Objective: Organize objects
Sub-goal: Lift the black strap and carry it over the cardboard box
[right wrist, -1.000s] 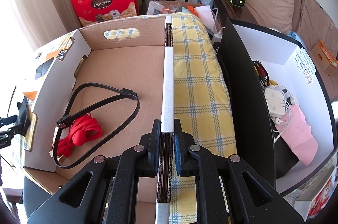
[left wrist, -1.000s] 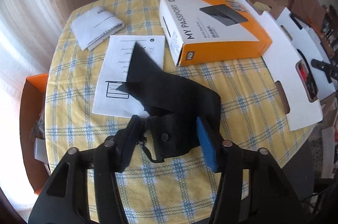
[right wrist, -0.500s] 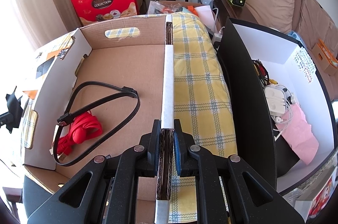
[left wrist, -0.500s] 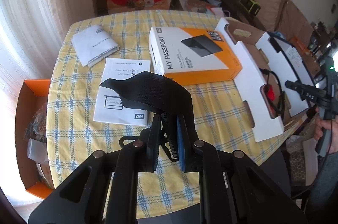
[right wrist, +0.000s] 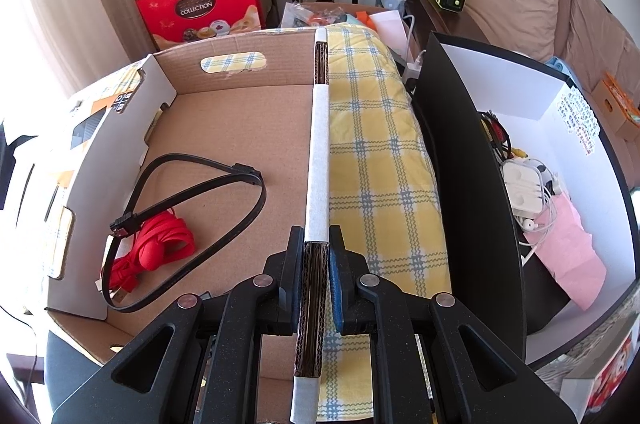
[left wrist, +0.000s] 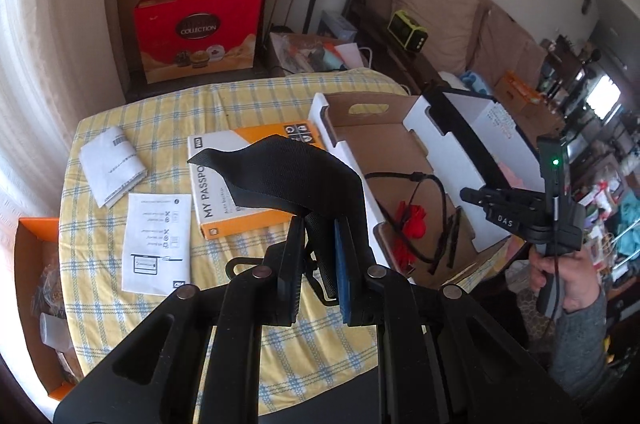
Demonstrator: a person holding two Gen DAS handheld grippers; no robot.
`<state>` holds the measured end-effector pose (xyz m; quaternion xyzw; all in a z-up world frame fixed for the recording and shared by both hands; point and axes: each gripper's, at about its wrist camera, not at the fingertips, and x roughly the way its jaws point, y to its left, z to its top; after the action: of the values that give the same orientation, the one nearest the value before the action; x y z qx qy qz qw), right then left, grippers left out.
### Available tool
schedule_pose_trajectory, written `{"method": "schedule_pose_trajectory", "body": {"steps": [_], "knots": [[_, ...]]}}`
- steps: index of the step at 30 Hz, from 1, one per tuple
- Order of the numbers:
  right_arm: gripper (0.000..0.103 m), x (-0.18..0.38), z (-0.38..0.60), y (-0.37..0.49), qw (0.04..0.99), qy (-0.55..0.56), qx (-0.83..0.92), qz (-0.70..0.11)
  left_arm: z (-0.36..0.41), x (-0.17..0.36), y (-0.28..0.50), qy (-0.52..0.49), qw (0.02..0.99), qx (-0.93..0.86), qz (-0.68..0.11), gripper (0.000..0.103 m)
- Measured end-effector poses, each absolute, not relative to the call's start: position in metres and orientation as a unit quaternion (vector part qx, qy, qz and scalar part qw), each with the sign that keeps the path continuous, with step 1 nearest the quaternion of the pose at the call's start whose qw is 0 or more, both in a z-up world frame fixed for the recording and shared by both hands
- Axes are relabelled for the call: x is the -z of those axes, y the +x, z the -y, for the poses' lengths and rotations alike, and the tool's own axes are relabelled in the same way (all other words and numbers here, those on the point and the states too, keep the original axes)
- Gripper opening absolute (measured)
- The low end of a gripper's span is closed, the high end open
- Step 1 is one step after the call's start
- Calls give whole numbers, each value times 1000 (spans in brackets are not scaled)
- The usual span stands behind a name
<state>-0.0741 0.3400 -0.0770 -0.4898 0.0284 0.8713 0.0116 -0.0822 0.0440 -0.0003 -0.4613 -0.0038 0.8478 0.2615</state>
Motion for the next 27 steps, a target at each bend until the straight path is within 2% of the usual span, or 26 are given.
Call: {"method": "schedule_pose_trajectory", "body": {"steps": [14,27], "knots": [[10,77,-340,-72,9,-489,-872,-32,-130,6,-97,-472,321,-821,-7,13],[10,76,-340,-73,6,-490,-871,-38,-204,49,-95,-523,365,-769,-33,13]]}}
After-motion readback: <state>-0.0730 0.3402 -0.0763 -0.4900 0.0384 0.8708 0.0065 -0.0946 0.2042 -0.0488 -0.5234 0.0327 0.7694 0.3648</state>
